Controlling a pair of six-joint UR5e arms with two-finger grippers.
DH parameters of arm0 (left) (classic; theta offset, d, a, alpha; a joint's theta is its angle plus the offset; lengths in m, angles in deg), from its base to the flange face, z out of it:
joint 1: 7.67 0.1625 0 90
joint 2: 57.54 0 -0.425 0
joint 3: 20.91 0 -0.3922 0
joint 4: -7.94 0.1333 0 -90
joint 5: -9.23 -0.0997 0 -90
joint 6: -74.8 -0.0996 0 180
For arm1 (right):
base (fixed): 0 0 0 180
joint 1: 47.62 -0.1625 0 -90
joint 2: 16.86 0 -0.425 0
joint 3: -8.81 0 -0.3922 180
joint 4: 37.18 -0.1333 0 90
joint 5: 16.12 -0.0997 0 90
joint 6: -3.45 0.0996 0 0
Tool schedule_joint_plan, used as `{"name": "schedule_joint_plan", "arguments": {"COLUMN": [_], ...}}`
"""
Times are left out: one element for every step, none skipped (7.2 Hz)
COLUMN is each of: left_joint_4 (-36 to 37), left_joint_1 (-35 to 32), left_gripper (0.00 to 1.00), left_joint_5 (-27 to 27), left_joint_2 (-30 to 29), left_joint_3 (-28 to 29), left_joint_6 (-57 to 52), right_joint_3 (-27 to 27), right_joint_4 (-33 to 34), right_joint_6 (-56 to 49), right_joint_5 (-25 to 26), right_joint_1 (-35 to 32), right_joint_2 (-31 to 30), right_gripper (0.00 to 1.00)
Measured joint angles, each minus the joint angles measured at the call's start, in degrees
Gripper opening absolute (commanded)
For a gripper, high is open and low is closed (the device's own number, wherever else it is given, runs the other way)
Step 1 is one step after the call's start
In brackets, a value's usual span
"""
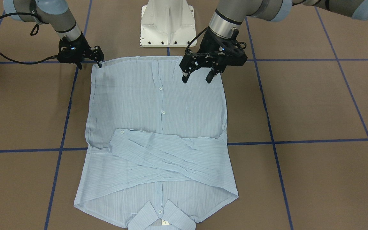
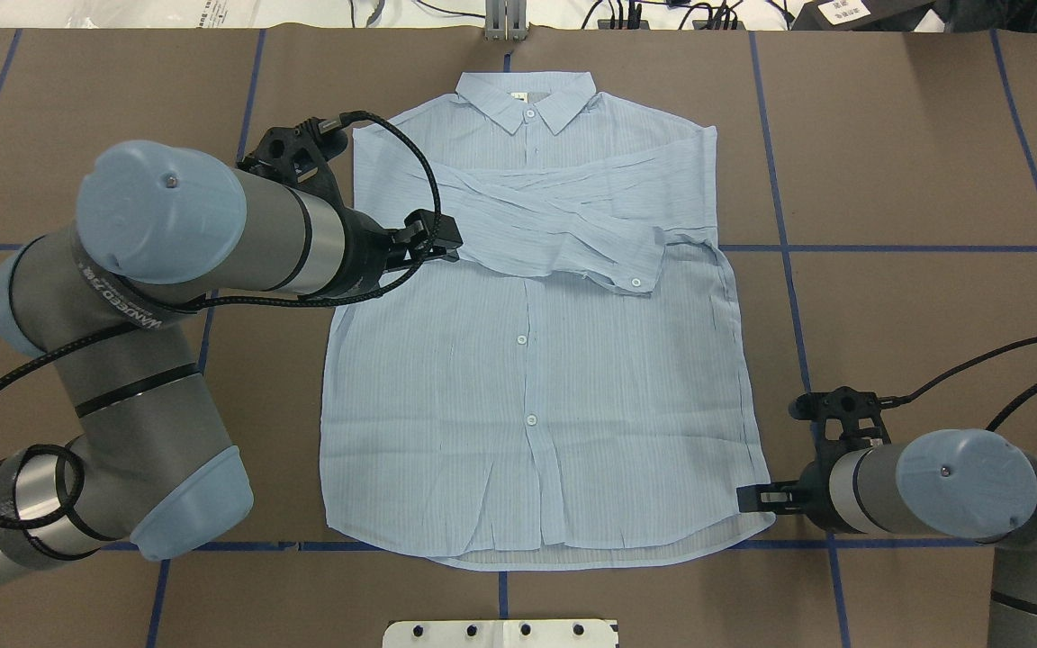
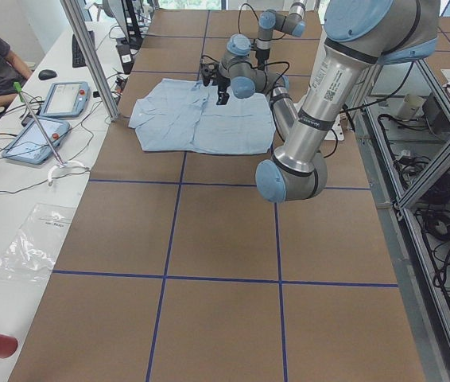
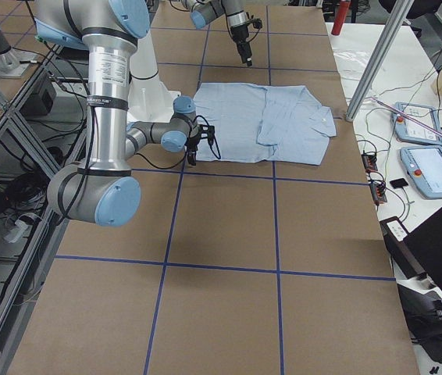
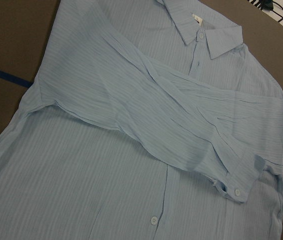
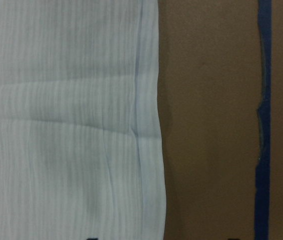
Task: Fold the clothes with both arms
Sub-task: 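Move the left gripper down to the hem corner nearest the robot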
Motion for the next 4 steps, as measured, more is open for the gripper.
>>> {"name": "schedule_joint_plan", "arguments": {"left_joint_4": [0.0,0.0,0.0,-0.02], "left_joint_1": [-0.03,-0.06,-0.07,-0.07], "left_gripper": [1.0,1.0,1.0,1.0], "left_joint_5": [0.0,0.0,0.0,0.0], "left_joint_2": [0.02,0.05,0.2,0.39], "left_joint_3": [-0.03,-0.04,-0.03,0.01], "left_joint_6": [0.0,0.0,0.0,0.0], "right_joint_3": [-0.3,-0.57,-0.7,-0.8], "right_joint_4": [-0.03,-0.02,0.01,0.03], "right_joint_6": [-0.02,-0.06,-0.09,-0.09], "right_joint_5": [-0.08,-0.17,-0.21,-0.25], "right_joint_1": [0.22,0.38,0.52,0.69], "right_joint_2": [0.15,0.38,0.56,0.67], "right_gripper": [0.25,0.25,0.25,0.25]}}
